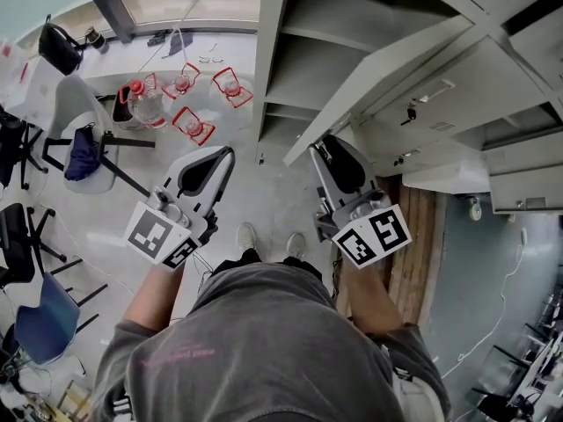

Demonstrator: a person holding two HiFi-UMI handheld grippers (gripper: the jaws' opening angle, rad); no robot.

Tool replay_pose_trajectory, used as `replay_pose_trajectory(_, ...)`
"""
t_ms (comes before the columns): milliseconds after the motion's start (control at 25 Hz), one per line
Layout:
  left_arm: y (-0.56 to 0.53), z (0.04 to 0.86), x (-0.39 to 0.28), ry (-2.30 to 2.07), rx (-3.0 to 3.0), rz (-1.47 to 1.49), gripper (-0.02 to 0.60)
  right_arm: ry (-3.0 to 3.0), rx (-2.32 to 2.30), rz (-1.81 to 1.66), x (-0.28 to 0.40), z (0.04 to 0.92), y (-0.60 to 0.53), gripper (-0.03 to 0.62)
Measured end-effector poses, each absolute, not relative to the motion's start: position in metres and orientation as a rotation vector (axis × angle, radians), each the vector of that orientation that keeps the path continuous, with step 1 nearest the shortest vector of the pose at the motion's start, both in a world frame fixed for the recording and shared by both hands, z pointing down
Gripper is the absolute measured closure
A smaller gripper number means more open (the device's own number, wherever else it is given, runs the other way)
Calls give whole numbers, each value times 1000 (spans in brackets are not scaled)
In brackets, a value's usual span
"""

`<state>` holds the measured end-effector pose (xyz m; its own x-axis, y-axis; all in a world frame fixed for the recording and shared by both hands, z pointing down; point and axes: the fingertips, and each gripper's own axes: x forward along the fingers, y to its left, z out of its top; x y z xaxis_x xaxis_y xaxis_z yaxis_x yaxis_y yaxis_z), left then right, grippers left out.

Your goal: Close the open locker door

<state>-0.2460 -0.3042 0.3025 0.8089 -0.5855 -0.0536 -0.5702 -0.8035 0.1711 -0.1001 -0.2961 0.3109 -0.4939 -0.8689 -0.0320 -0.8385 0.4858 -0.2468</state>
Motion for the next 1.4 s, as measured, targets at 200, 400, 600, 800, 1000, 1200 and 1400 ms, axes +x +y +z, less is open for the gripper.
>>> replay_pose_trajectory(200,-316,302,-259,-932,2842,-168,566,2574,-1504,-300,-109,311,-314,491)
replay_pose_trajectory(400,-330,306,-270,-953,2826,-175,566,2588,-1508,-294,-117,312,-333,499)
replay_pose_trajectory(600,-341,310,-276,-964,2812,-179,566,2599,-1519,-284,-122,313,-350,509)
replay_pose_trajectory(800,-351,313,-285,-982,2796,-186,566,2592,-1537,-280,-128,312,-369,523)
replay_pose_trajectory(1000,-361,316,-293,-1007,2786,-186,567,2575,-1568,-269,-129,313,-387,531)
replay_pose_trajectory(1200,-371,314,-303,-1033,2780,-186,566,2553,-1603,-265,-132,314,-407,542)
replay_pose_trajectory(1400,-375,319,-308,-1052,2773,-179,566,2526,-1653,-247,-133,316,-423,545)
